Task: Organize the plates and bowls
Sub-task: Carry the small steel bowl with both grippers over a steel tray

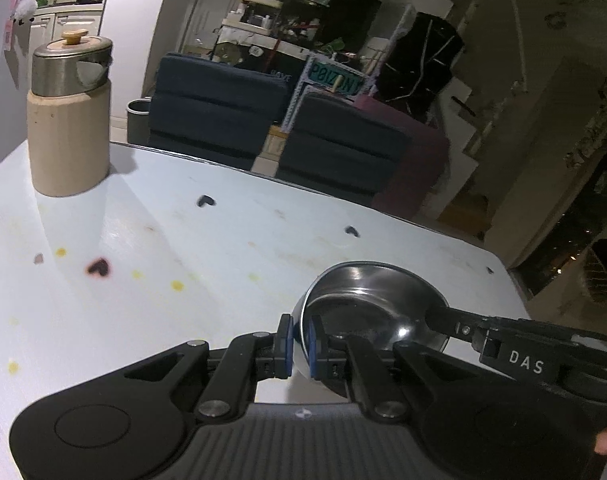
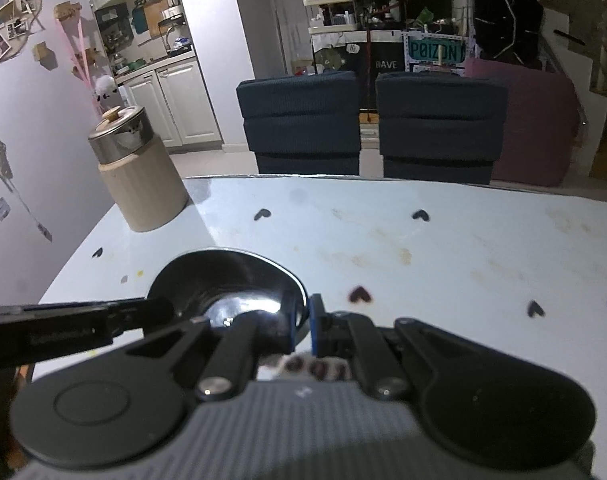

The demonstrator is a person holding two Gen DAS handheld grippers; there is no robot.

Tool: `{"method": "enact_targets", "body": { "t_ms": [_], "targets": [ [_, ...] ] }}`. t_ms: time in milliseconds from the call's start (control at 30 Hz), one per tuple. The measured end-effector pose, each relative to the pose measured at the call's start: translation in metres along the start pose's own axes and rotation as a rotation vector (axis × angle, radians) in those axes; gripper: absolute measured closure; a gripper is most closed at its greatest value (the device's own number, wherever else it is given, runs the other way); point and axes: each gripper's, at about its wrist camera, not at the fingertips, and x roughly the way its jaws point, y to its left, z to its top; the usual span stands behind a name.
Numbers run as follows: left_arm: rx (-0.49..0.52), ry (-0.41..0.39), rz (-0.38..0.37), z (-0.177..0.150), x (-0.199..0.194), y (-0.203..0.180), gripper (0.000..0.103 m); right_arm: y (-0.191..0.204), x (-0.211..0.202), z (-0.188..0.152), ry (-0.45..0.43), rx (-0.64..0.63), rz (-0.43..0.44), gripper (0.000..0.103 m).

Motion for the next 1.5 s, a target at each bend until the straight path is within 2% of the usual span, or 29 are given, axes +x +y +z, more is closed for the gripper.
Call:
{"method": "enact_targets", "body": {
  "t_ms": [467,733,1167,1500],
  "targets": [
    [0.073,0.004,-0.067,-0.034,-0.005,-0.059,0.099,-0.050,-0.050,-0.043,-0.018,0.067,-0.026,0.095],
    [0.108,0.014,-0.094,-0.042,0.006,-0.093,0.099,-0.074,-0.068,-0.052,-0.044,0.092,-0.070,0.095],
    [0.105,0.100,-0.156,-0.062,0.036,-0.134,0.100,-0.123,-0.077,-0.065,-0.030,0.151,-0.144,0.097],
    [0.151,0.180,-0.179,-0.085,0.061,-0.163,0.099,-0.155,-0.078,-0.085,0.015,0.179,-0.205,0.098]
  ]
}}
